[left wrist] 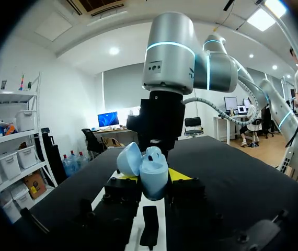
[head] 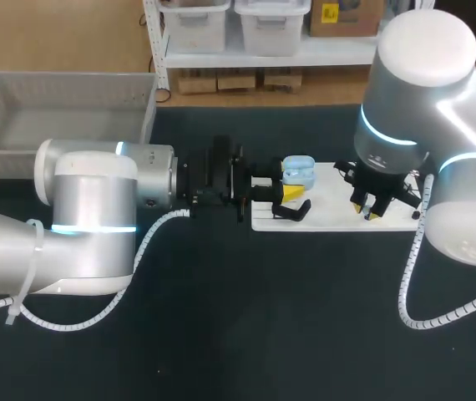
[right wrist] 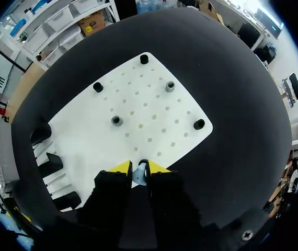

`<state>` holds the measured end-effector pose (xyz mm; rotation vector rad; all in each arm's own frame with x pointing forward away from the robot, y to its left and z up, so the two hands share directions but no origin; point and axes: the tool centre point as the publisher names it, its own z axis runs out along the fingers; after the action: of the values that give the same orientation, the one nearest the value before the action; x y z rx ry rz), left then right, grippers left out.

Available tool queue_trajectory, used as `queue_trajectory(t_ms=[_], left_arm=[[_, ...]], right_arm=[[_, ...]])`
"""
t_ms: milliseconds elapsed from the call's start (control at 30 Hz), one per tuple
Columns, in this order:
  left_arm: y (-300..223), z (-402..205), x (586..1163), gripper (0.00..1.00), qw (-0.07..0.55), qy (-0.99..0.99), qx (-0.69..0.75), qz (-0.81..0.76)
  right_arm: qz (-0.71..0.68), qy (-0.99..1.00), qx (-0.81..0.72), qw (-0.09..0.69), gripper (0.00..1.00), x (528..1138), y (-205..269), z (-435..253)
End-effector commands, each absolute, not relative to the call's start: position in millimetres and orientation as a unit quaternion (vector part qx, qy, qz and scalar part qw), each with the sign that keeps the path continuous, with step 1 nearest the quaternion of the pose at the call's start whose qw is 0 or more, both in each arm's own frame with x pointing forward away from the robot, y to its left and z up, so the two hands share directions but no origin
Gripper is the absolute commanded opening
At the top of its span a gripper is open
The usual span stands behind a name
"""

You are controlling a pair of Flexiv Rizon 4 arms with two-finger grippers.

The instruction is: Pick up each earbud case from the left stands, insert the matching earbuds, close the lid, and place the case in the box.

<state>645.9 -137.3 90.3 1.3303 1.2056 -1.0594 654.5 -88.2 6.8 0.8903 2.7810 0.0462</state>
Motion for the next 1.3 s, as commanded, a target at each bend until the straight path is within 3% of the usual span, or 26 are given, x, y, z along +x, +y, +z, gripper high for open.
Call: queue_trajectory(t_ms=[33,767,1100,1300], left_arm=[[-137.5,89.6,643.5,0.00,0.508,0.500,0.549,-0.436],[-137.5,89.6,643.5,0.00,0.508,0.500,0.549,-0.436],[-137.5,89.6,643.5,0.00,0.508,0.500,0.549,-0.436],[-137.5,89.6,643.5,0.00,0.508,0.500,0.549,-0.436]], right_arm=[[0.014,0.947,0.303,0.109,0.00,656.4,-88.2,5.4],[0.106,0.958,0.256,0.077,0.00,642.2,-91.6,77.8],[0.174,0.979,0.091,0.052,0.00,634.2,-71.9,148.0],[0.132,0.989,-0.029,0.053,0.00,624.2,-43.1,172.6]])
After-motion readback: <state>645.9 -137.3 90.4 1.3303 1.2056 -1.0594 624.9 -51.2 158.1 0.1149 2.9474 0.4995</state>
